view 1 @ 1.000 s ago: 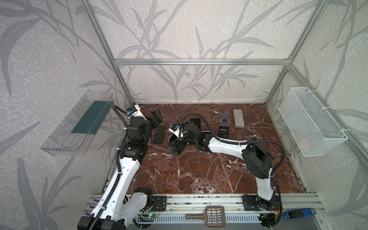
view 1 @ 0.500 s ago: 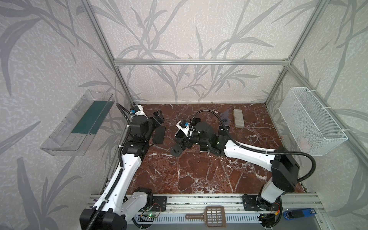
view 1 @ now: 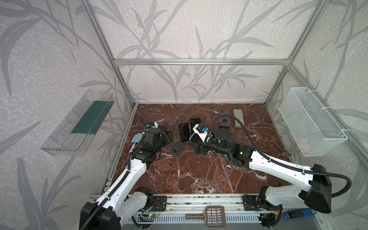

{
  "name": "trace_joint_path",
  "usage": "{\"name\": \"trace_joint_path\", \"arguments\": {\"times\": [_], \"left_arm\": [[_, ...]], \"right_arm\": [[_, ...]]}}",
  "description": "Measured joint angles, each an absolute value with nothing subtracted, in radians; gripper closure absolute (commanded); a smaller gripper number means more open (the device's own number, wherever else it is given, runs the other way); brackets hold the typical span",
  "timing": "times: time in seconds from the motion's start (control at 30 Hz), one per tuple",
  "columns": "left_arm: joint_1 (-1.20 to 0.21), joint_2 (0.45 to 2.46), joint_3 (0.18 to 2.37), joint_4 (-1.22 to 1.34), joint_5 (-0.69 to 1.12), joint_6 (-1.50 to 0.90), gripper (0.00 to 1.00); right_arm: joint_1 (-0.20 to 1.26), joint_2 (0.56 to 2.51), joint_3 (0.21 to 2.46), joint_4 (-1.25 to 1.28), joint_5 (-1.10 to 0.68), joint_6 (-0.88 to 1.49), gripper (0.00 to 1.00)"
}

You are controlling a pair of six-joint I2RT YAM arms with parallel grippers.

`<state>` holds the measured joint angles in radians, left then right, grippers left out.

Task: Remove the phone from the phone stand
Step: Remove the phone from the phone stand, then pick up the phone stand from the middle-left of the table.

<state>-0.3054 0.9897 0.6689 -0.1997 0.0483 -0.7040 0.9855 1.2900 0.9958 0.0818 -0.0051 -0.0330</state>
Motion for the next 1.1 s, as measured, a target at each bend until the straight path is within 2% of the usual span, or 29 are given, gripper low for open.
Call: {"name": "trace_joint_path", "arguments": {"times": [0.17, 0.67, 1.1], "left_arm": [[-0.340, 1.046, 0.658, -0.213, 0.080, -0.683, 0.49], [-0.373, 1.193, 0.633, -0.131, 0.111, -0.638, 0.61], [-0.400, 1.195, 0.571, -0.052, 0.107, -0.624, 0.96]], "right_arm": [[0.986, 1.209, 0.929, 0.036, 0.021, -0.027, 0.35], [0.986, 0.997, 0.847, -0.106, 0.090, -0.027, 0.35], [0.985, 0.904, 0.793, -0.177, 0.135, -0.027, 0.35]]}}
